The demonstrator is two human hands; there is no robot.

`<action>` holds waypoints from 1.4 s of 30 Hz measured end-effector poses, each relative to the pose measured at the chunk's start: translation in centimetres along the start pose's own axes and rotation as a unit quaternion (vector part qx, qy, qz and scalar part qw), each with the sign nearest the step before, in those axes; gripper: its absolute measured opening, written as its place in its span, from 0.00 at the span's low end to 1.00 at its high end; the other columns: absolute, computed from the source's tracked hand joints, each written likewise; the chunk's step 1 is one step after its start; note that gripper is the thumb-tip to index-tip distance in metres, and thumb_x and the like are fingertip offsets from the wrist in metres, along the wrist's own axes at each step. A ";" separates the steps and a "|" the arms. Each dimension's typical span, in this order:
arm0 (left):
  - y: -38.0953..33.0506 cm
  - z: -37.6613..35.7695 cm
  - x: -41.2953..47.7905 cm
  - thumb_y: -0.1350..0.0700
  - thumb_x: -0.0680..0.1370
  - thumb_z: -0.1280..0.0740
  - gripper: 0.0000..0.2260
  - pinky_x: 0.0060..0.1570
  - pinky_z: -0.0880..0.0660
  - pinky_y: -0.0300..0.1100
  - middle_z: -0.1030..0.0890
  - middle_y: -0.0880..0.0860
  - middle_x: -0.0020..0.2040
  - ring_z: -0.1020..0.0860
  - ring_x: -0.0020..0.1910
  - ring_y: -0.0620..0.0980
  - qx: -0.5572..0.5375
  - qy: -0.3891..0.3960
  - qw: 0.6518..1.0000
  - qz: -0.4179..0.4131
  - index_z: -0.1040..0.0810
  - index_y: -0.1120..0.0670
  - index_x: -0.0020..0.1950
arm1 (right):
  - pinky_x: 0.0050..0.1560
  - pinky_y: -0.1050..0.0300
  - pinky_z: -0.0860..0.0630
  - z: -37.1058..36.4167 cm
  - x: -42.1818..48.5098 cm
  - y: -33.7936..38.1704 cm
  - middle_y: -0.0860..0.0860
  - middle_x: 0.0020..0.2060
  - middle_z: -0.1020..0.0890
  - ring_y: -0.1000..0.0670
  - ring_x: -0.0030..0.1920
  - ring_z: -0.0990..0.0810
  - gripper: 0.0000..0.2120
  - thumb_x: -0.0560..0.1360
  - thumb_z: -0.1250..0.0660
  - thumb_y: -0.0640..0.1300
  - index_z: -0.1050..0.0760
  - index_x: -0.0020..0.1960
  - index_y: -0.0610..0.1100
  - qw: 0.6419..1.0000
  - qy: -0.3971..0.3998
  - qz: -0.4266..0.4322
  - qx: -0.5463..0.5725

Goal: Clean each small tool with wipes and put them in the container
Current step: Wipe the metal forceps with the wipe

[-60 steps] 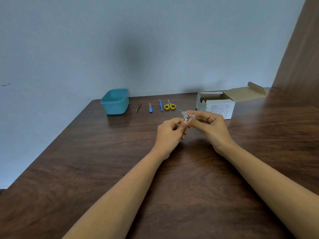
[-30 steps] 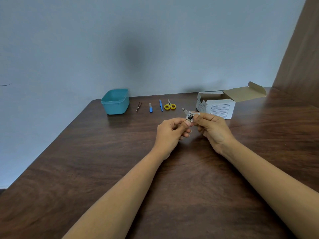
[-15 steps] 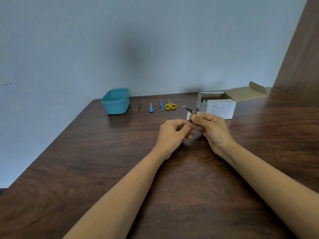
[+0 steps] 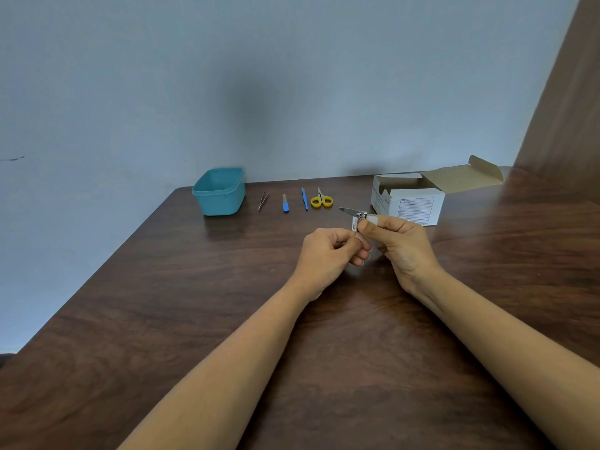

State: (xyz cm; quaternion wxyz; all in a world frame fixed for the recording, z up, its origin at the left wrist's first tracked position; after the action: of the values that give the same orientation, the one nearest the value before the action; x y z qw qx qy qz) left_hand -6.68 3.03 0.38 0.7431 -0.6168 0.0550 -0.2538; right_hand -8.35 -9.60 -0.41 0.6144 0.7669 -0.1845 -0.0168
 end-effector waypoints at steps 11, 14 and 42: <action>0.0 -0.1 0.0 0.61 0.80 0.37 0.09 0.35 0.26 0.30 0.18 0.52 0.36 0.22 0.32 0.41 0.004 0.003 1.000 0.000 0.17 0.59 0.44 | 0.45 0.53 0.35 -0.1 0.2 -0.3 0.50 0.31 0.20 0.50 0.36 0.29 0.11 0.64 0.25 0.50 0.16 0.41 0.44 1.000 0.025 0.004 -0.018; 0.1 -0.1 0.0 0.61 0.80 0.36 0.09 0.34 0.27 0.30 0.18 0.52 0.36 0.22 0.31 0.41 0.002 0.006 1.000 0.003 0.17 0.60 0.45 | 0.44 0.54 0.33 -0.2 0.2 -0.5 0.45 0.37 0.18 0.50 0.37 0.28 0.07 0.69 0.28 0.42 0.16 0.46 0.43 1.000 0.030 -0.006 -0.001; 0.0 1.4 -0.2 0.55 0.79 0.35 0.07 0.36 0.26 0.33 0.16 0.52 0.46 0.22 0.37 0.40 -0.067 -0.088 0.994 0.025 0.18 0.53 0.54 | 0.37 0.59 0.36 -0.6 -0.4 0.5 0.54 0.28 0.20 0.57 0.34 0.26 0.15 0.73 0.33 0.51 0.19 0.30 0.48 0.998 -0.002 -0.007 -0.054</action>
State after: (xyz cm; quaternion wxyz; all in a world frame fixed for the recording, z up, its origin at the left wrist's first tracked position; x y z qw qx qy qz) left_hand -6.32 4.33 0.65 0.7080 -0.6837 0.0219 -0.1752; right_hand -8.72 -9.02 0.12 0.6546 0.7337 -0.1792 -0.0332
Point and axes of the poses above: each hand's wrist, its own x-axis towards the middle knuckle, its own z-axis out of the back of the hand, y = z × x, the point moved 8 cm from there along x, towards the middle knuckle
